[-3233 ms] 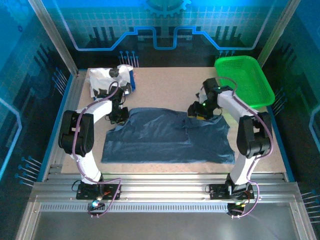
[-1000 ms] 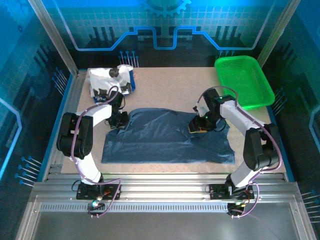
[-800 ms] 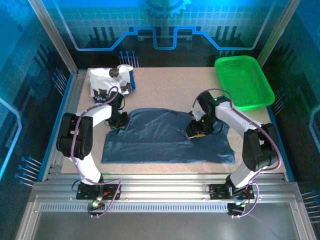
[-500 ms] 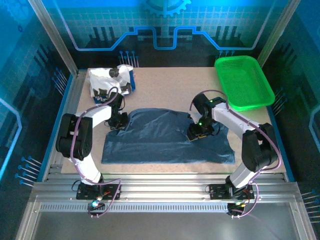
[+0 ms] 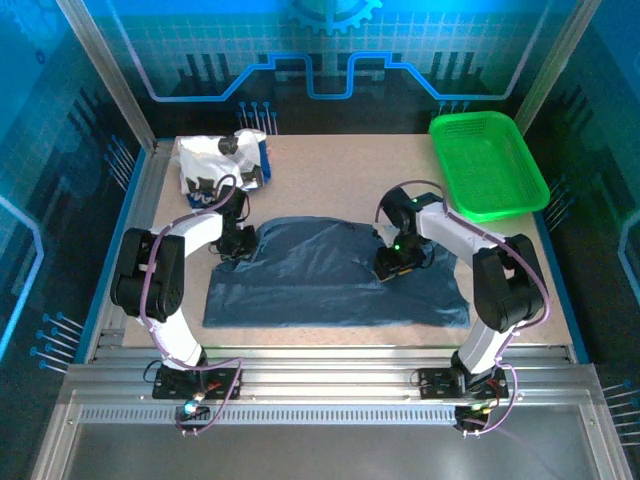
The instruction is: Fold and stack the t-shirts
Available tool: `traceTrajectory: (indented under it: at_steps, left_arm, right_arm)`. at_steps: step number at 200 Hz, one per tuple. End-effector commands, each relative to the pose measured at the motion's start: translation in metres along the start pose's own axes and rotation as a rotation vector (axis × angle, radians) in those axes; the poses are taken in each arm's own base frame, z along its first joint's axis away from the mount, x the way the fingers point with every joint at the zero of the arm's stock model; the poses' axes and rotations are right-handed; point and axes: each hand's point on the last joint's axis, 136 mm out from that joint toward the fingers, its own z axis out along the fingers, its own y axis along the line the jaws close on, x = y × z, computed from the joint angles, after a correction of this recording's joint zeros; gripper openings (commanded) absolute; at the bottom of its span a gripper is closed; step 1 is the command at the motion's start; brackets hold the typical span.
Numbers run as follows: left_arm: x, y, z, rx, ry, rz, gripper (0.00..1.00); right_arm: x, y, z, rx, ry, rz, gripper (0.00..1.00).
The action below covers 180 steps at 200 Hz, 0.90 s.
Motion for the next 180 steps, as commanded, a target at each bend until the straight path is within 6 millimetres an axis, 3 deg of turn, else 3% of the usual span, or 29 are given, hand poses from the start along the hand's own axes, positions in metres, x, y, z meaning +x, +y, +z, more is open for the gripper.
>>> traceTrajectory:
  at_steps: [1,14,38,61,129,180]
  left_arm:
    - [0.006,-0.001,-0.004,0.007,0.008,-0.011,0.04]
    - [0.006,-0.001,-0.003,0.005,0.01,-0.012,0.03]
    - [0.005,-0.001,-0.003,0.002,0.011,-0.008,0.03]
    - [0.003,-0.001,-0.004,0.001,0.007,-0.006,0.03]
    - [-0.009,-0.007,-0.01,0.006,-0.012,0.001,0.03]
    - [-0.049,-0.028,-0.041,0.053,-0.101,0.014,0.03]
  right_arm:
    - [-0.017,0.003,0.001,0.011,-0.02,-0.031,0.51]
    - [-0.022,0.0,0.004,0.027,-0.017,-0.025,0.46]
    - [-0.027,-0.007,0.006,0.064,-0.004,-0.026,0.15]
    - [-0.032,-0.012,-0.001,0.069,-0.019,-0.031,0.0]
    - [-0.055,-0.018,-0.028,0.06,-0.096,-0.019,0.0]
    - [-0.103,-0.062,-0.061,0.144,-0.219,0.067,0.0]
